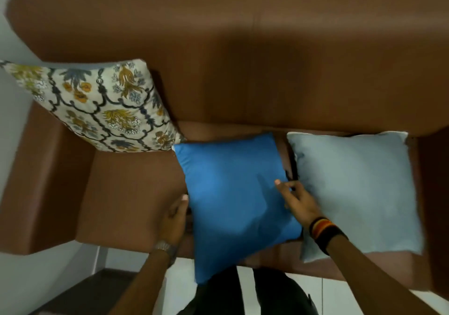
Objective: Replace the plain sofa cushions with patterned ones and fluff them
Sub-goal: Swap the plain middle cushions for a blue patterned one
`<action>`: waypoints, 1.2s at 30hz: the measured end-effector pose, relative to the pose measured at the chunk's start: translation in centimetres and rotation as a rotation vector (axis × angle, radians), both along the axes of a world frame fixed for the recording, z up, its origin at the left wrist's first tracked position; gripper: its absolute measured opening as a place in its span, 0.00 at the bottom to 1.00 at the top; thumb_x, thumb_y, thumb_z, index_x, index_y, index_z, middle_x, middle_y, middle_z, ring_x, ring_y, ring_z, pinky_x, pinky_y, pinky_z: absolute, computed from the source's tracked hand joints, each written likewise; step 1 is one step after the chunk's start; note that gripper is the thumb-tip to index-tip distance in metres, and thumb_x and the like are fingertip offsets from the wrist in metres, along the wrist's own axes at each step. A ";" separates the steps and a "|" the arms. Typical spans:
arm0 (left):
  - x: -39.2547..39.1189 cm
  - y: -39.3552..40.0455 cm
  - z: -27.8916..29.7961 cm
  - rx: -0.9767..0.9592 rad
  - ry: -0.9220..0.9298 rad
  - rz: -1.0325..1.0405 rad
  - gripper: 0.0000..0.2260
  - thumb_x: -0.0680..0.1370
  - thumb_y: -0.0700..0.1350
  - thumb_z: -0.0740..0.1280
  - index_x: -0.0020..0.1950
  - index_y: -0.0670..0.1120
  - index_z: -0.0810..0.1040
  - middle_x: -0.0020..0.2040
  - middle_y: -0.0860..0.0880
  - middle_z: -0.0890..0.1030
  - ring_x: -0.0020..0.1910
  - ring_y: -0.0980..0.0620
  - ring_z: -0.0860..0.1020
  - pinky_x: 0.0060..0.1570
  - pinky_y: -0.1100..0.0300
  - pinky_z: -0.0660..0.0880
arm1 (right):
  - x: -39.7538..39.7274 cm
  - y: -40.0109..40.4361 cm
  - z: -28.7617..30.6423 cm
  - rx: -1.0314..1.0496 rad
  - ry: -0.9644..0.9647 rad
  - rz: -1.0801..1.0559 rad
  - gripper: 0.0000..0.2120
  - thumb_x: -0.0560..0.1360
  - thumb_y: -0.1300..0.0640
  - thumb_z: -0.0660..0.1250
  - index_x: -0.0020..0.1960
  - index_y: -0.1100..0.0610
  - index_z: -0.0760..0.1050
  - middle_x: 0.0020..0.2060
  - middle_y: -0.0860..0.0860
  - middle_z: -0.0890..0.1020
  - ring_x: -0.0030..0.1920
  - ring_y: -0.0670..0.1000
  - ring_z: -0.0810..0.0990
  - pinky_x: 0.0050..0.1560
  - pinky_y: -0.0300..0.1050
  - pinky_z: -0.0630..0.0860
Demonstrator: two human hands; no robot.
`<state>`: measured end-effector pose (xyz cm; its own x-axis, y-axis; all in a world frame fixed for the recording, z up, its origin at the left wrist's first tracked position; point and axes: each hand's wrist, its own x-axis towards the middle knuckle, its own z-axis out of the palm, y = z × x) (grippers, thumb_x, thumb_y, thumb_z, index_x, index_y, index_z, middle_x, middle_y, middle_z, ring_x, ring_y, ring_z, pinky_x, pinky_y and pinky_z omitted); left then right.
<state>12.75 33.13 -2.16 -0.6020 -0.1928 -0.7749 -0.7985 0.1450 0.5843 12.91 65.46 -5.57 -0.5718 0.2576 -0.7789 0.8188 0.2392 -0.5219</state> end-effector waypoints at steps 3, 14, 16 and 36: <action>-1.1 -0.3 0.7 -0.010 -0.016 -0.046 0.20 0.82 0.65 0.62 0.61 0.55 0.86 0.53 0.52 0.89 0.52 0.48 0.87 0.47 0.55 0.83 | 0.2 0.9 -0.2 -0.035 -0.030 0.008 0.26 0.78 0.32 0.65 0.62 0.52 0.78 0.57 0.55 0.83 0.58 0.58 0.81 0.60 0.56 0.76; -1.5 -1.6 -1.3 -0.134 0.111 -0.176 0.22 0.84 0.59 0.63 0.77 0.57 0.73 0.73 0.59 0.74 0.72 0.55 0.72 0.72 0.56 0.63 | 0.3 -1.0 -0.4 -0.111 0.014 -0.036 0.25 0.83 0.46 0.68 0.77 0.54 0.71 0.70 0.59 0.81 0.67 0.58 0.80 0.73 0.56 0.74; -2.8 -4.6 -0.2 0.065 -0.023 -0.082 0.19 0.85 0.58 0.62 0.73 0.54 0.78 0.70 0.50 0.81 0.69 0.47 0.78 0.70 0.47 0.72 | 0.8 1.7 1.9 -0.199 0.006 -0.048 0.18 0.86 0.63 0.59 0.75 0.63 0.74 0.69 0.71 0.78 0.67 0.62 0.79 0.72 0.54 0.72; -19.2 2.1 -2.7 0.031 0.085 -0.231 0.55 0.61 0.62 0.82 0.82 0.51 0.59 0.77 0.49 0.72 0.76 0.43 0.71 0.74 0.45 0.71 | -13.3 -1.1 4.1 -0.111 0.188 -0.138 0.48 0.66 0.40 0.83 0.77 0.49 0.62 0.65 0.47 0.79 0.64 0.57 0.82 0.64 0.65 0.81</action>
<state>-6.45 35.19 -4.85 -0.6909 -0.0191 -0.7227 -0.6936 0.2992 0.6552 -0.39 64.38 -1.51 -0.6748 0.2622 -0.6898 0.7255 0.0646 -0.6852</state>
